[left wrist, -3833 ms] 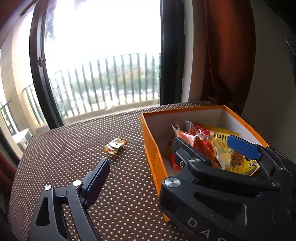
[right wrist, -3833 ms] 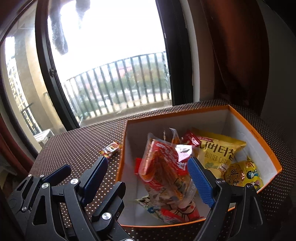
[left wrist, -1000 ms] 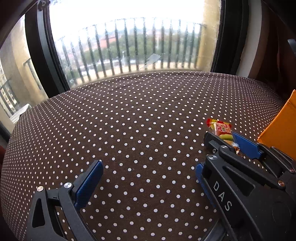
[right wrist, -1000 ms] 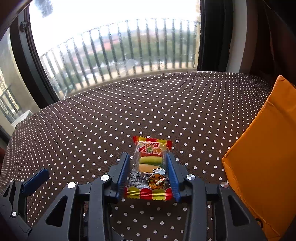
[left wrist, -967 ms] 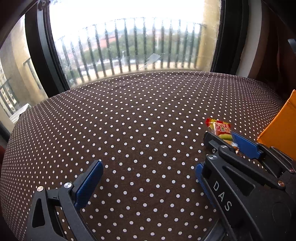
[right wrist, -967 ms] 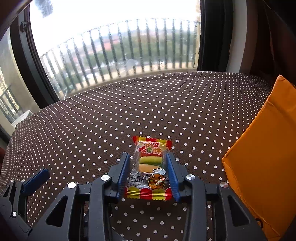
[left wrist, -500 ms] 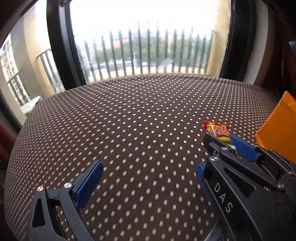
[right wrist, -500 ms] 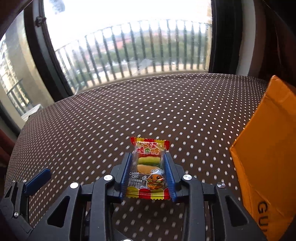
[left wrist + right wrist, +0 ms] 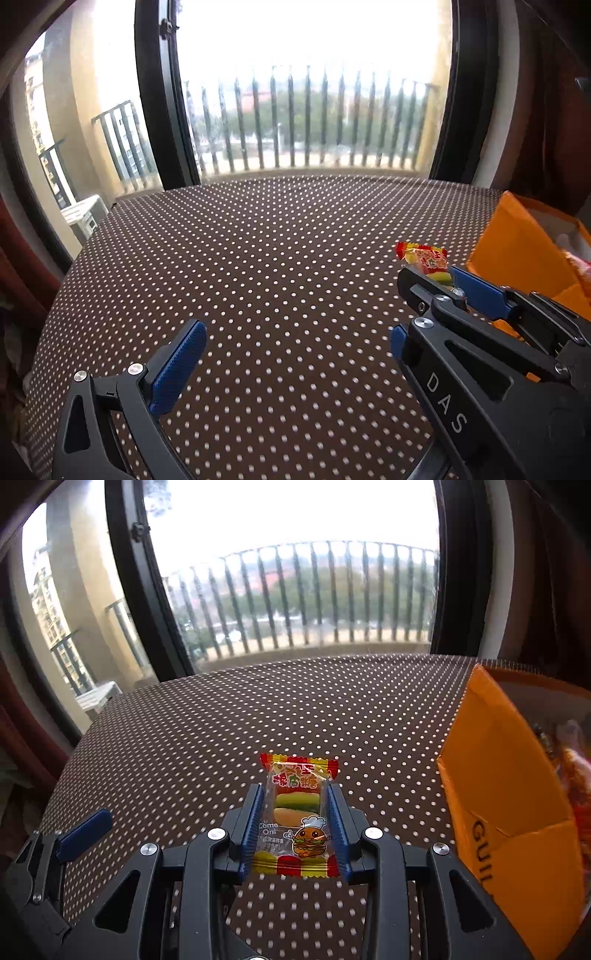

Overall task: Organize snacks
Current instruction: 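Lift the candy packet with the right tool and carry it over the box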

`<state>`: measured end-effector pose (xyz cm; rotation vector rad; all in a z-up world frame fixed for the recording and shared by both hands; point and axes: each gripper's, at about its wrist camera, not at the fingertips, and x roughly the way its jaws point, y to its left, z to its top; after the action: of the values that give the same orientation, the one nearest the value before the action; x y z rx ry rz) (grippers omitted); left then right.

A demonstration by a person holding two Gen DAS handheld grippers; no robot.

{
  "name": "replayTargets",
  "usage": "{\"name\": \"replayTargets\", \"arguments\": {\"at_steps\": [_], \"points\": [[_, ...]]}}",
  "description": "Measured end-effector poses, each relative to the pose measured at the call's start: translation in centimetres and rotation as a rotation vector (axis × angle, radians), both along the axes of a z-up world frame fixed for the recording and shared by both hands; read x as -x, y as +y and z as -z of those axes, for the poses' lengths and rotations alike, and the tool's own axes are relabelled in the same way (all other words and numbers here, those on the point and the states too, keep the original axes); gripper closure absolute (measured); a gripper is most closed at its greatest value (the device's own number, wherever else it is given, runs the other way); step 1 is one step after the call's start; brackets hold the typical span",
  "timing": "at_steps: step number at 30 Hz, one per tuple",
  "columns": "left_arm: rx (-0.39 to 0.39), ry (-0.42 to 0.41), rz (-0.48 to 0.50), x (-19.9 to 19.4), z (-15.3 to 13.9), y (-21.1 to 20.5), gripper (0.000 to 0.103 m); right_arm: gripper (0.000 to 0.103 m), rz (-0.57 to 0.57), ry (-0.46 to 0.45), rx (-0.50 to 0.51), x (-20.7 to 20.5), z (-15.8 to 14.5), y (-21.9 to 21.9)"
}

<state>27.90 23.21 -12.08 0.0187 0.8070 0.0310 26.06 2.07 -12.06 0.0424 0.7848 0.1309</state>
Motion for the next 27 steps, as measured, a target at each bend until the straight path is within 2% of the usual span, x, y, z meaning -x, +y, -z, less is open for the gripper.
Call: {"name": "replayTargets", "arguments": {"at_steps": [4, 11, 19, 27], "points": [[0.019, -0.024, -0.015, 2.2, -1.2, -0.4, 0.002, 0.066, -0.020, -0.032, 0.024, 1.4, -1.2, 0.4], [0.010, -0.098, -0.008, 5.8, -3.9, -1.3, 0.002, 0.066, -0.033, -0.102, 0.022, 4.1, -3.6, 0.0], [0.009, -0.166, 0.001, 8.2, -6.2, -2.6, 0.002, 0.066, -0.031, -0.181, 0.023, 7.1, -6.7, -1.4], [-0.016, -0.216, 0.011, 9.6, -8.0, -5.2, 0.002, 0.066, -0.033, -0.233, 0.002, 8.4, -8.9, -4.0]]}}
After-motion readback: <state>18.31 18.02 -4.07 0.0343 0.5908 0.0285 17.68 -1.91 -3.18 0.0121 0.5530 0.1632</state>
